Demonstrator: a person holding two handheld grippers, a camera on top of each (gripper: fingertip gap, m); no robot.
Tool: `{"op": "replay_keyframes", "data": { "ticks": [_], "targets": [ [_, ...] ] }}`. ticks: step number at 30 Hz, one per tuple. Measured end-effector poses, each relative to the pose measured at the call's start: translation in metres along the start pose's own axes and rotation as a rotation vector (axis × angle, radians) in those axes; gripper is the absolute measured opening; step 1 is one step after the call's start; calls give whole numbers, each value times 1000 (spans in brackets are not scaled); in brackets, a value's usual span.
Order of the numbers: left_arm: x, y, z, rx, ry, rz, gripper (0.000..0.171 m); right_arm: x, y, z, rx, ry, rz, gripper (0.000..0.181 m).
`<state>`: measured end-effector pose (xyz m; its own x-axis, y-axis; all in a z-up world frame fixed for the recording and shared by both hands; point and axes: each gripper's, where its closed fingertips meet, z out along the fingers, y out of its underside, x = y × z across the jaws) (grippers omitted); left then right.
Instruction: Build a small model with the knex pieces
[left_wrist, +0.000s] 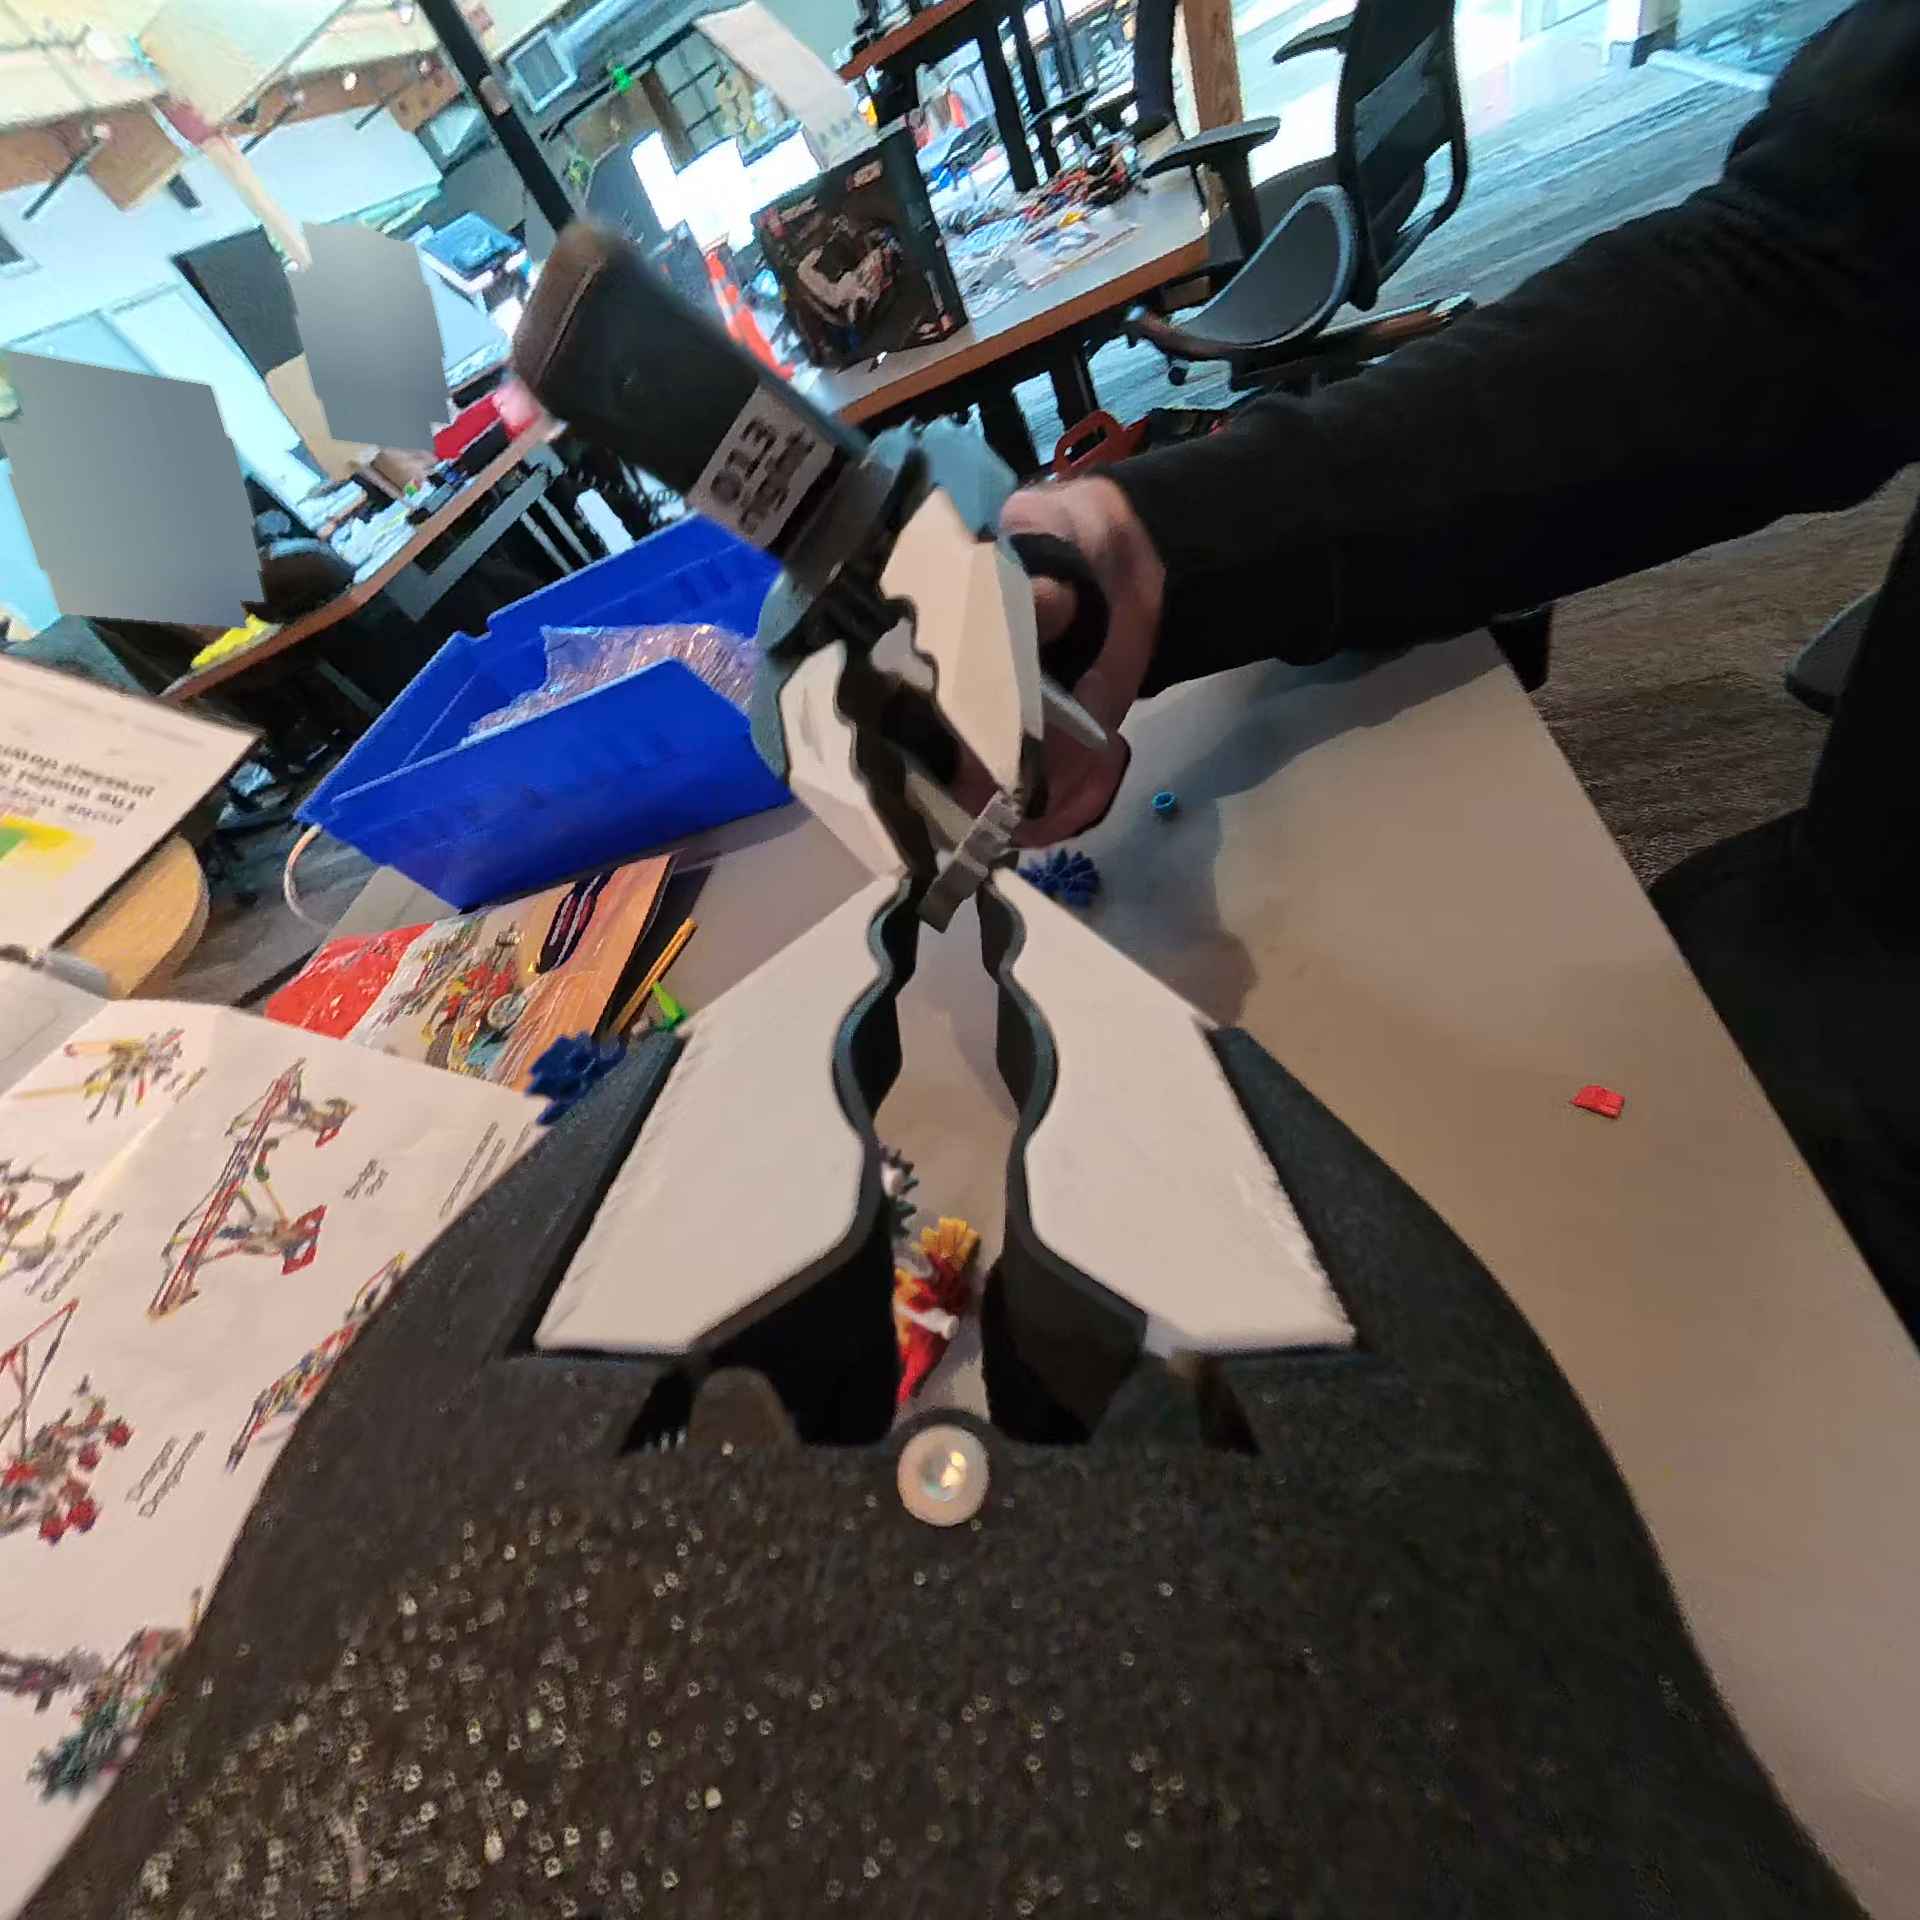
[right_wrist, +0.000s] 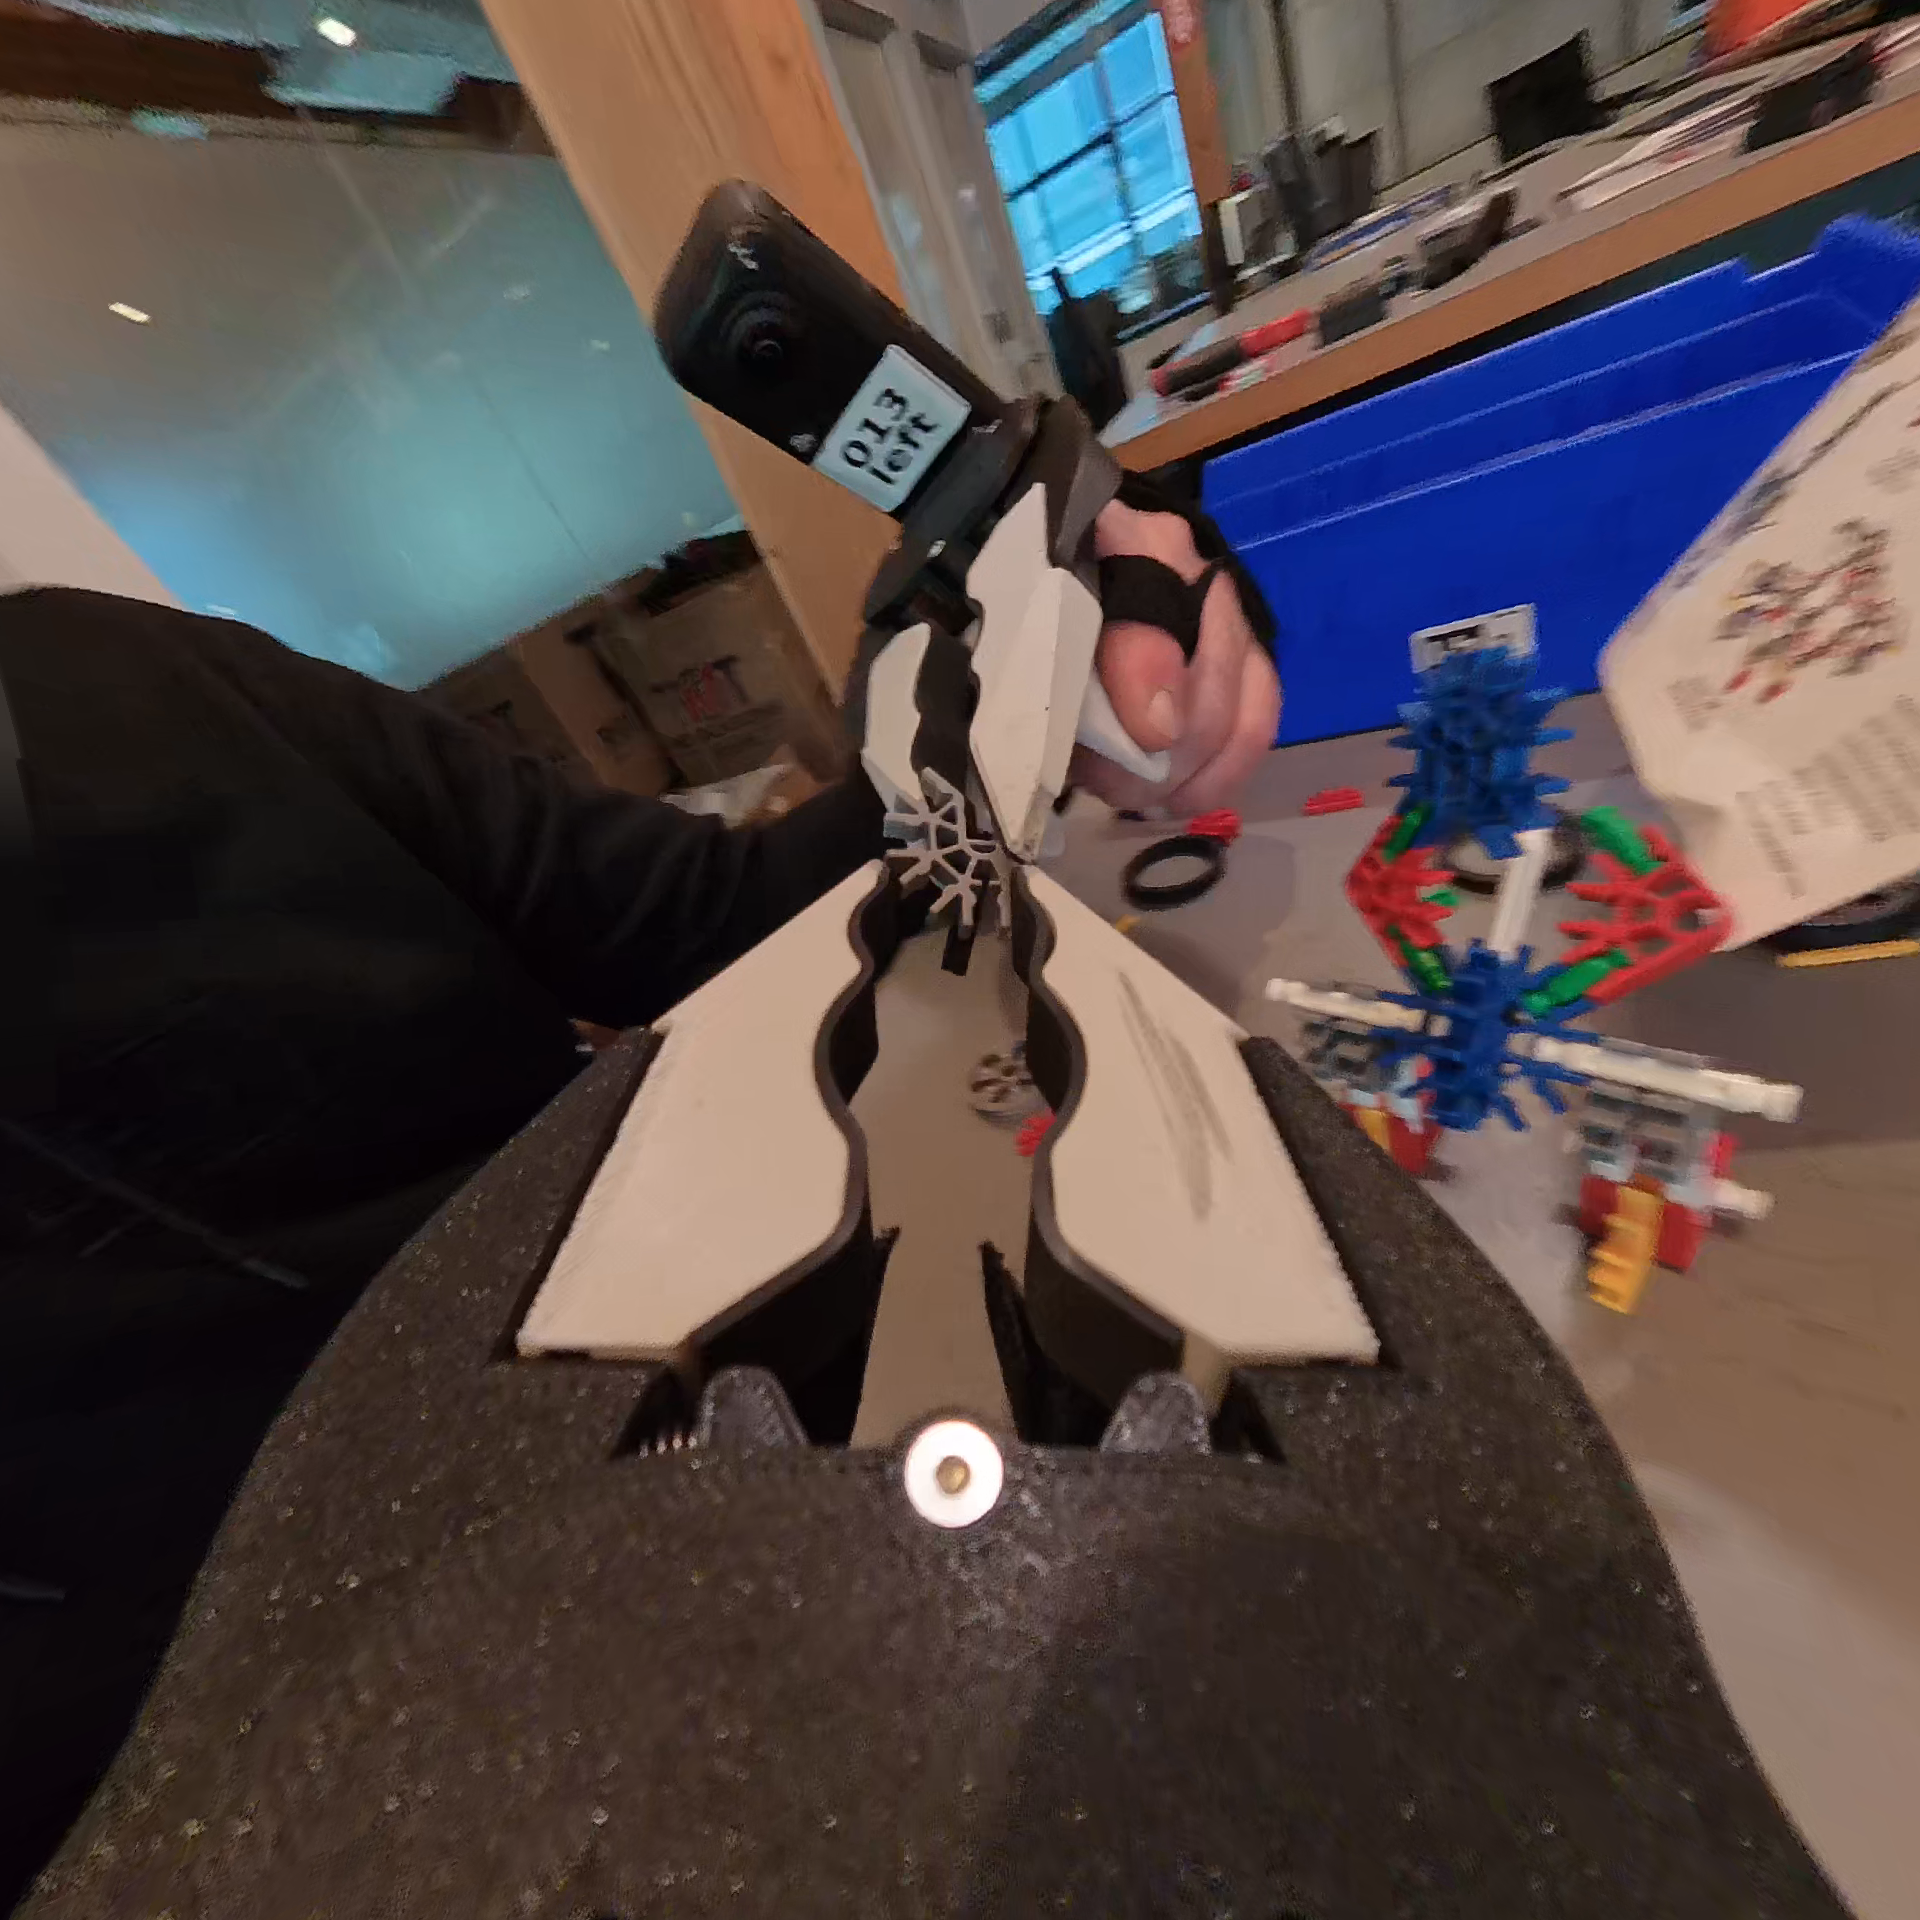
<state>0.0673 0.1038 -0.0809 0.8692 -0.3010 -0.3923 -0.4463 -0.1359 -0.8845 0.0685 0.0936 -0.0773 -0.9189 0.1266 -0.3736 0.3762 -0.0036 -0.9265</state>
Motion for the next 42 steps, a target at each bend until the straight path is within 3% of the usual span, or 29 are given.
{"op": "replay_keyframes", "data": {
  "ticks": [5,9,11,15,18,21,24,27,30,33,42],
  "targets": [
    [-13,11,-3,-60,-40,-76,3,11,-9,-7,-73,317,-381,22],
    [-10,27,3,-146,-12,-103,3,15,-5,-2,-177,423,-554,16],
    [-7,31,5,-178,2,-89,3,24,4,0,-244,461,-565,6],
    [-6,38,5,-213,11,-86,3,27,9,0,-286,467,-550,6],
    [-13,30,4,-181,-17,-90,4,28,0,-3,-215,463,-505,5],
    [-25,17,-6,-132,-81,-75,16,35,-13,-13,-110,488,-428,4],
    [-53,11,-27,-124,-226,-86,21,49,-21,-22,-16,565,-342,5],
    [-73,8,-40,-102,-289,-147,22,60,-11,-19,-66,645,-378,4],
    [-78,28,-35,-173,-262,-234,28,69,-6,-12,-91,720,-416,4],
    [-77,43,-27,-196,-225,-285,21,75,-3,-9,-78,764,-398,4],
    [-79,48,-17,-151,-195,-416,4,81,-13,-12,41,825,-360,4]
  ]
}}
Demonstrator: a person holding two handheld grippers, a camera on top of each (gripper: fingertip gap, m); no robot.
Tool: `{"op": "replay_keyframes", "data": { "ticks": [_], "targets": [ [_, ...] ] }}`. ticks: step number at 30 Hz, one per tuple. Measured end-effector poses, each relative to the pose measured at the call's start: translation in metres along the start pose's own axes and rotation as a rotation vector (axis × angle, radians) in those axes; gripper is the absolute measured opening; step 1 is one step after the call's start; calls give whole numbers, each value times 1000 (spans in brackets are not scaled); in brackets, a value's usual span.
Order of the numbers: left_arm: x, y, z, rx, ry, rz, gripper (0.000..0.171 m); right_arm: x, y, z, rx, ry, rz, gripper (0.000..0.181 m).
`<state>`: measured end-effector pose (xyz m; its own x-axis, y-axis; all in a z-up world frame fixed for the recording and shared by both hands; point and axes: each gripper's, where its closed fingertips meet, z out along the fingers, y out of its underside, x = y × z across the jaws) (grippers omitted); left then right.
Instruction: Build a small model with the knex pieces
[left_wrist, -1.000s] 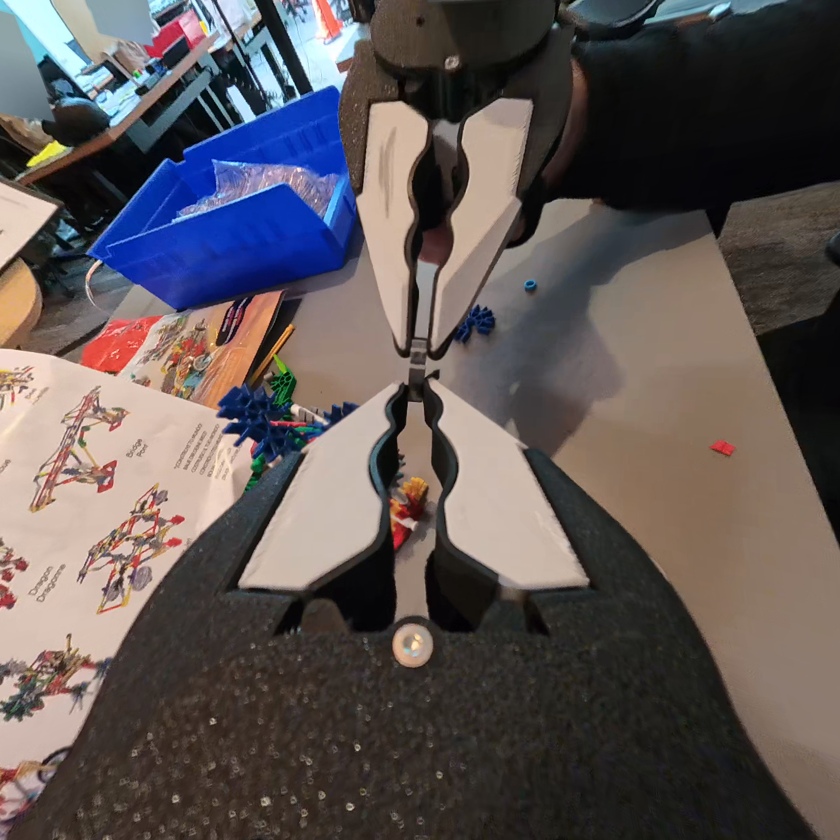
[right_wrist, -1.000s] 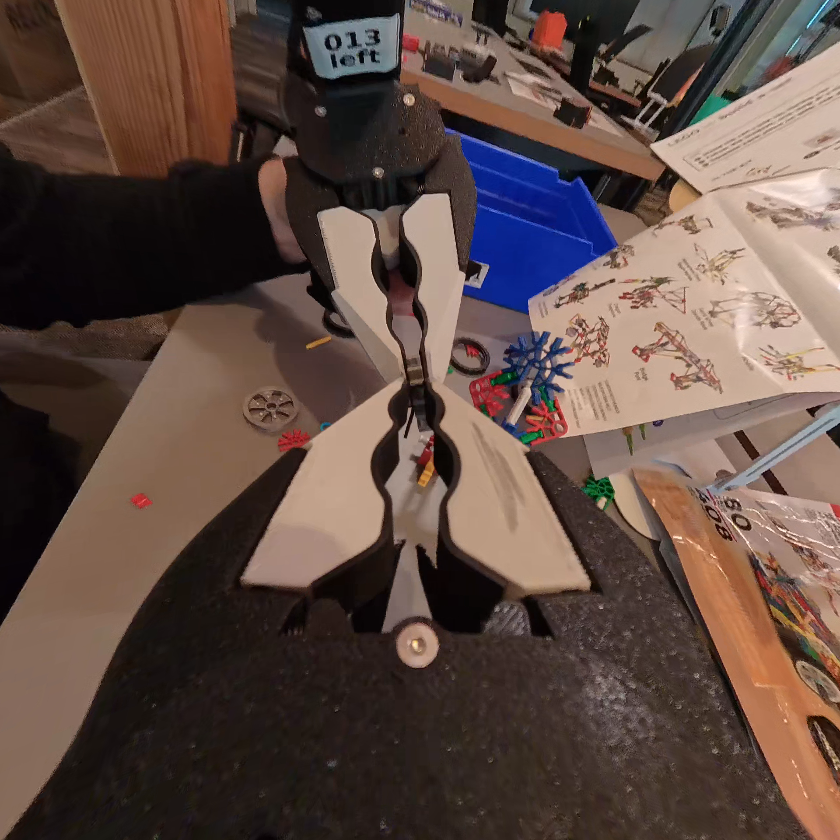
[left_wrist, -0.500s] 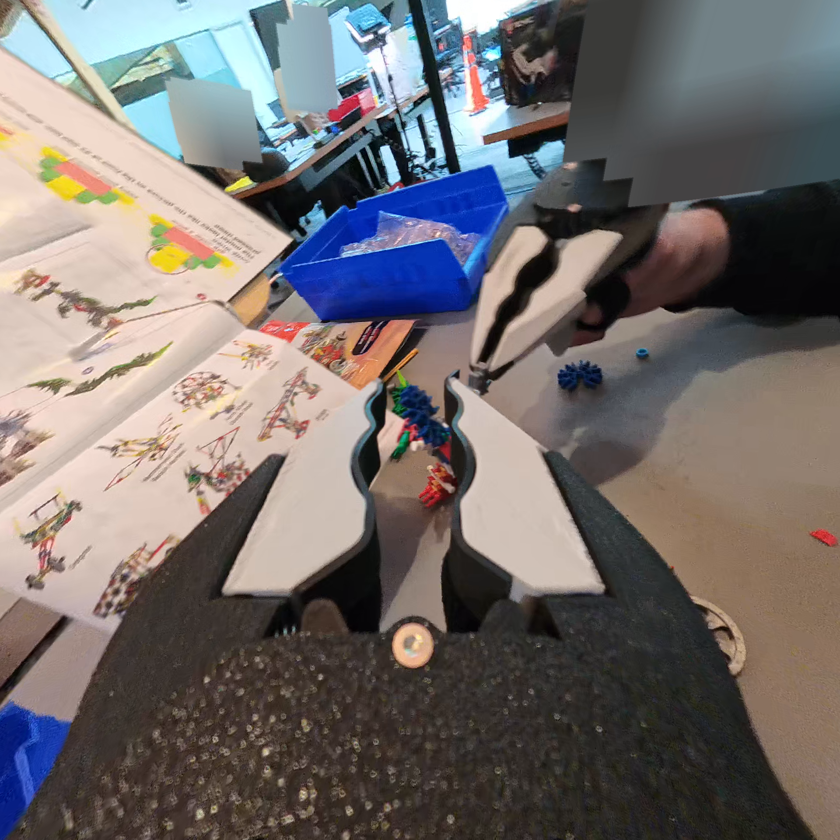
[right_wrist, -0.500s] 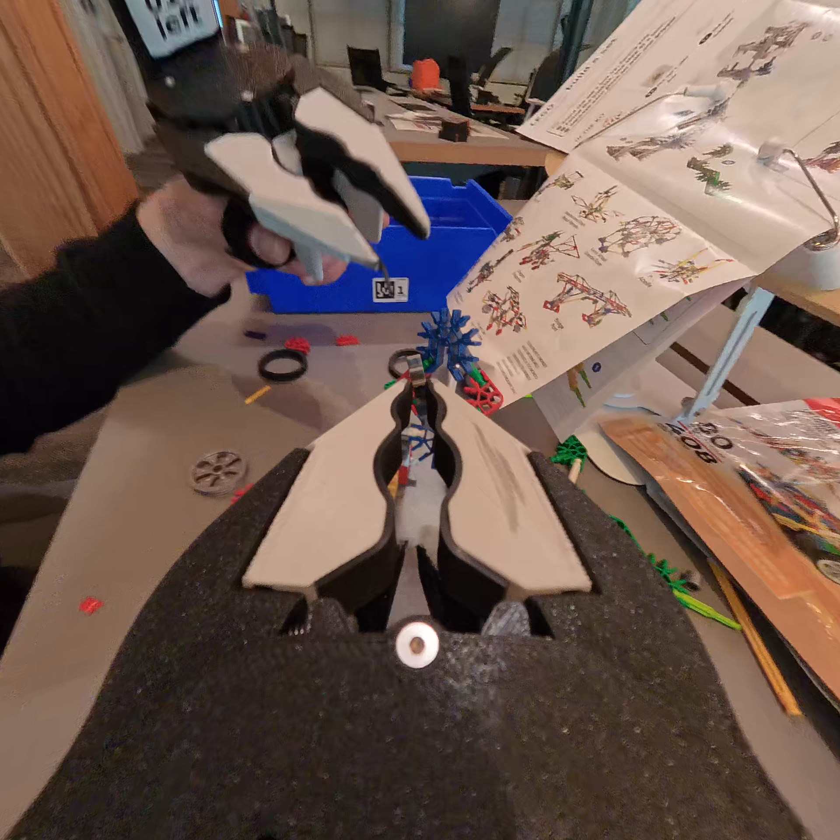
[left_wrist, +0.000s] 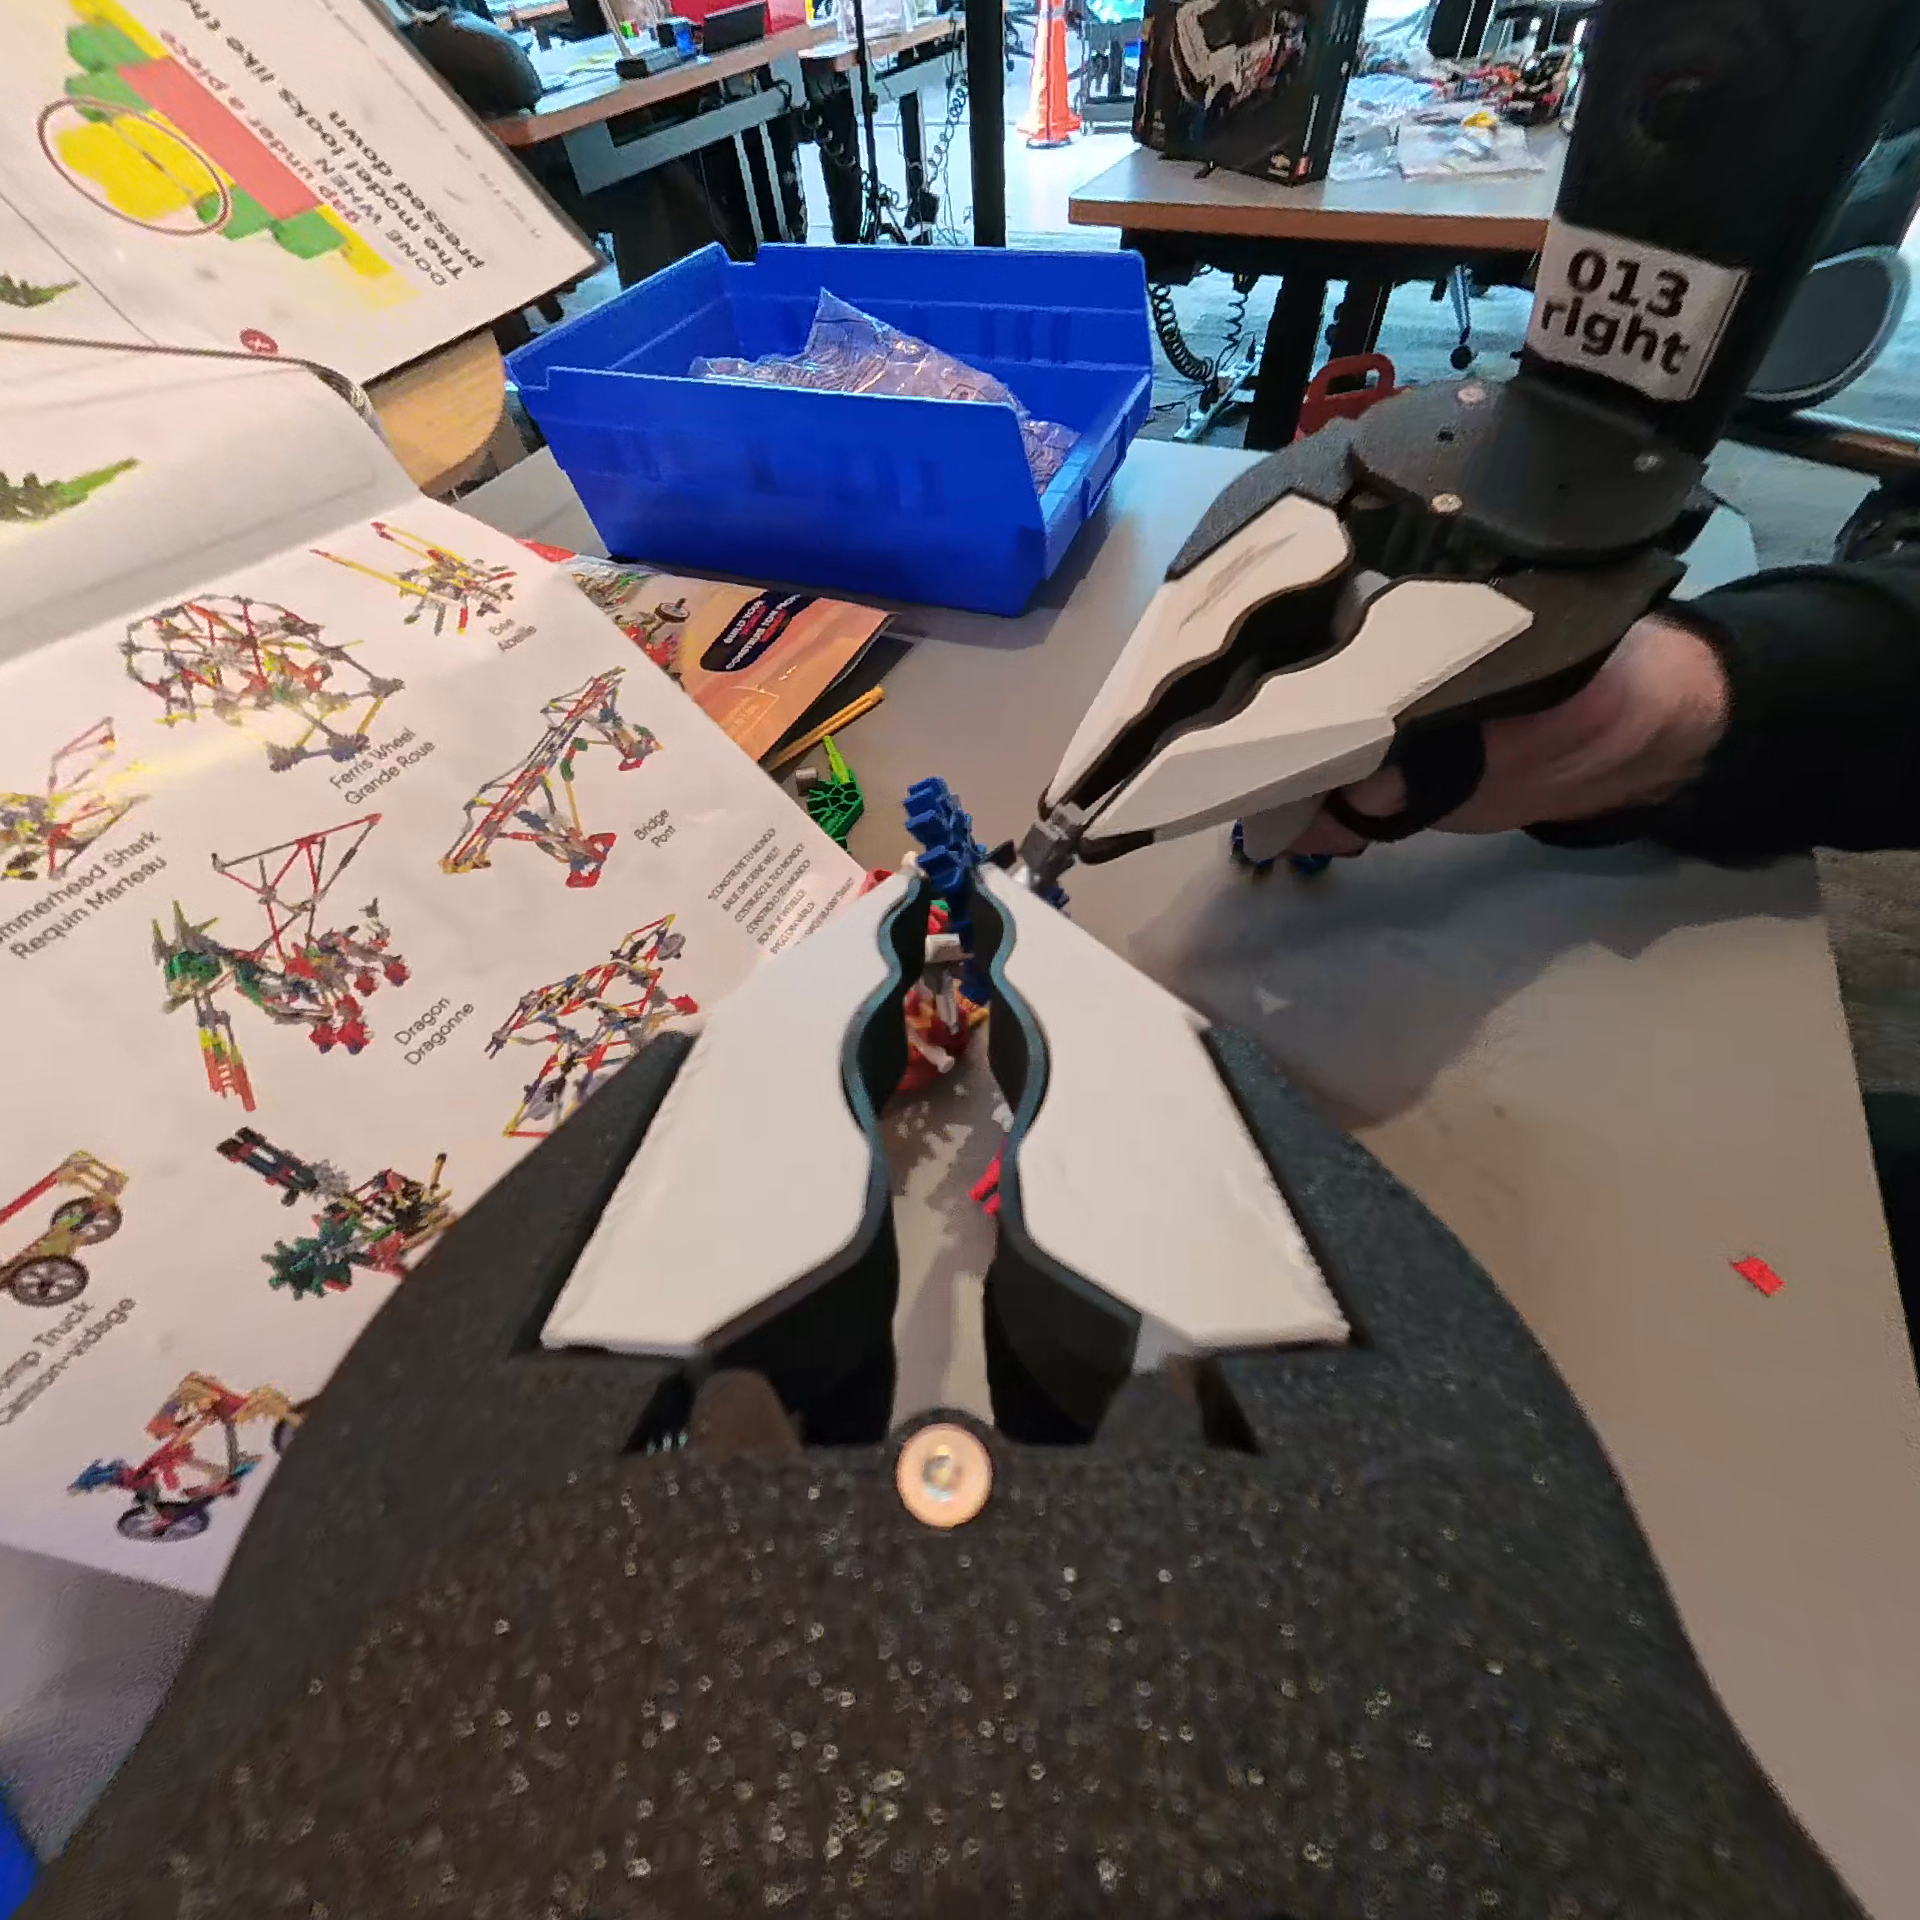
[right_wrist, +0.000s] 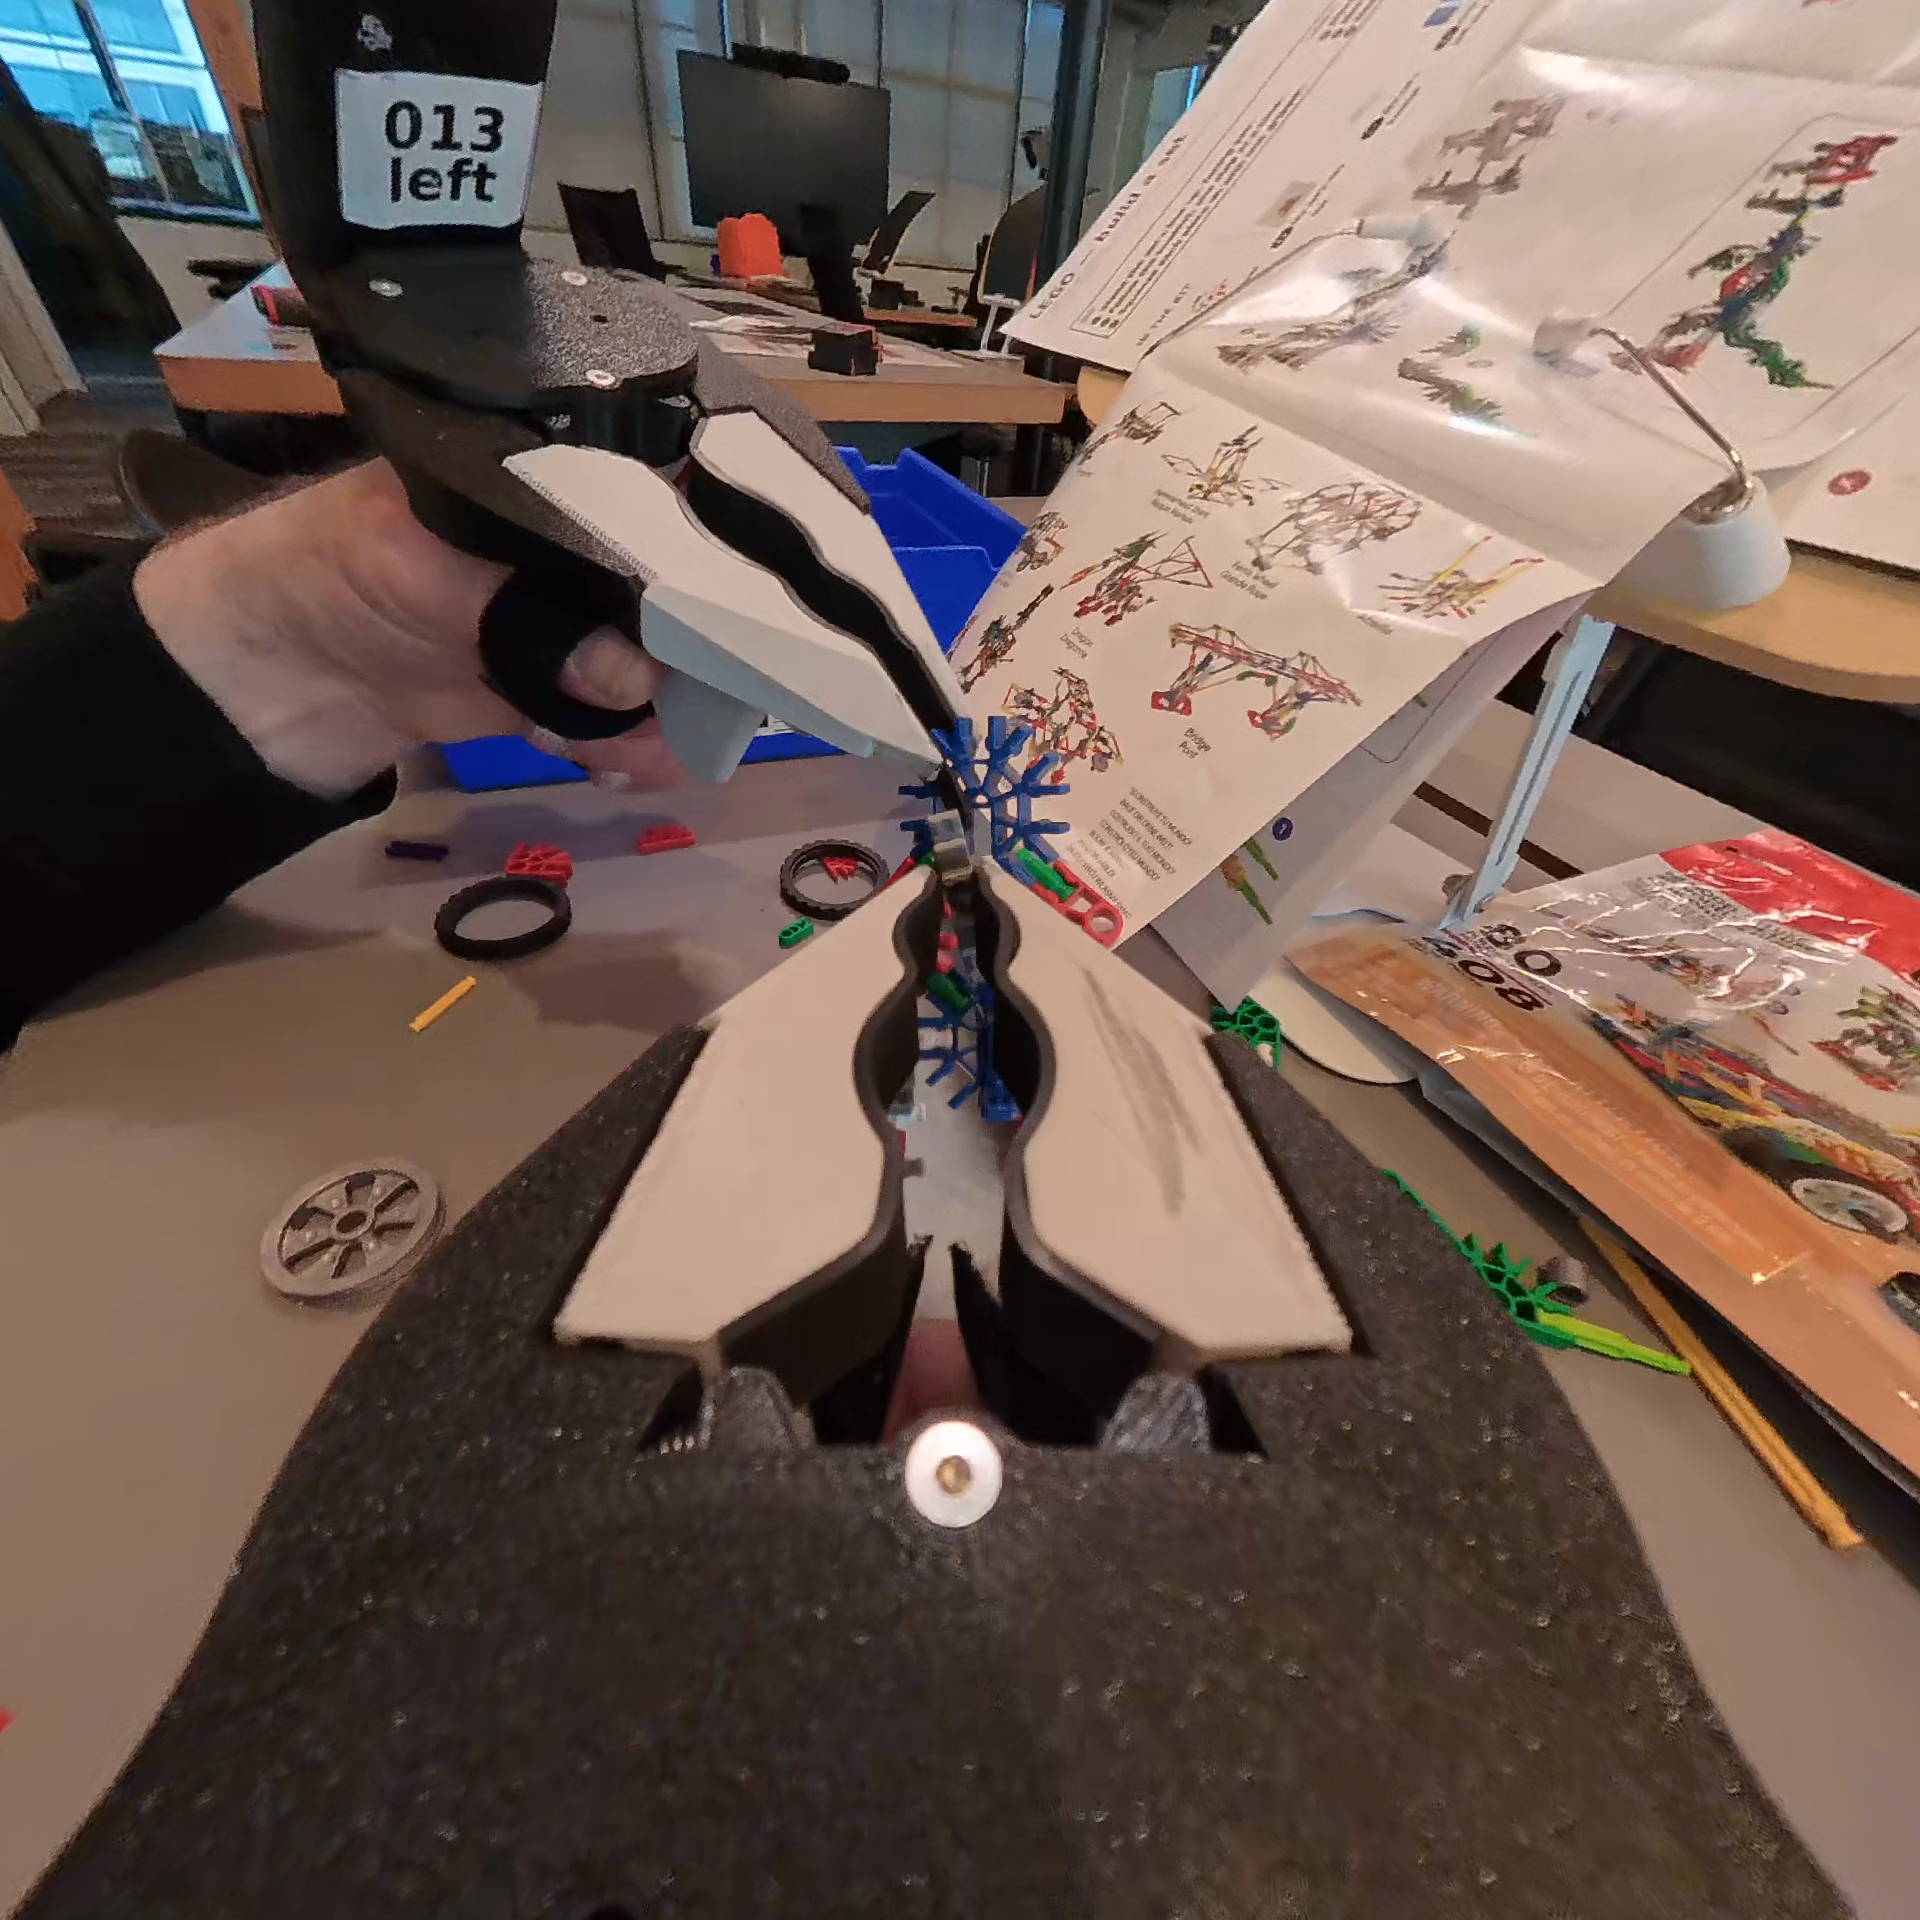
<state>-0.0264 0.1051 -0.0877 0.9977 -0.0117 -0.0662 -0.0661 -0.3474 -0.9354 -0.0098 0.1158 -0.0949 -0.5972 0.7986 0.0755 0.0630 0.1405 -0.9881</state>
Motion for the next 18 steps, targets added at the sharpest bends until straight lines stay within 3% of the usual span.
{"op": "replay_keyframes", "data": {
  "ticks": [8,14,18],
  "targets": [
    [-7,1,6,21,-2,-139,3,15,2,0,20,47,65,3],
    [-5,-6,-3,69,38,-154,8,16,9,2,-14,53,58,4],
    [-5,0,-1,31,30,-134,13,17,7,4,-13,59,50,4]
  ]
}}
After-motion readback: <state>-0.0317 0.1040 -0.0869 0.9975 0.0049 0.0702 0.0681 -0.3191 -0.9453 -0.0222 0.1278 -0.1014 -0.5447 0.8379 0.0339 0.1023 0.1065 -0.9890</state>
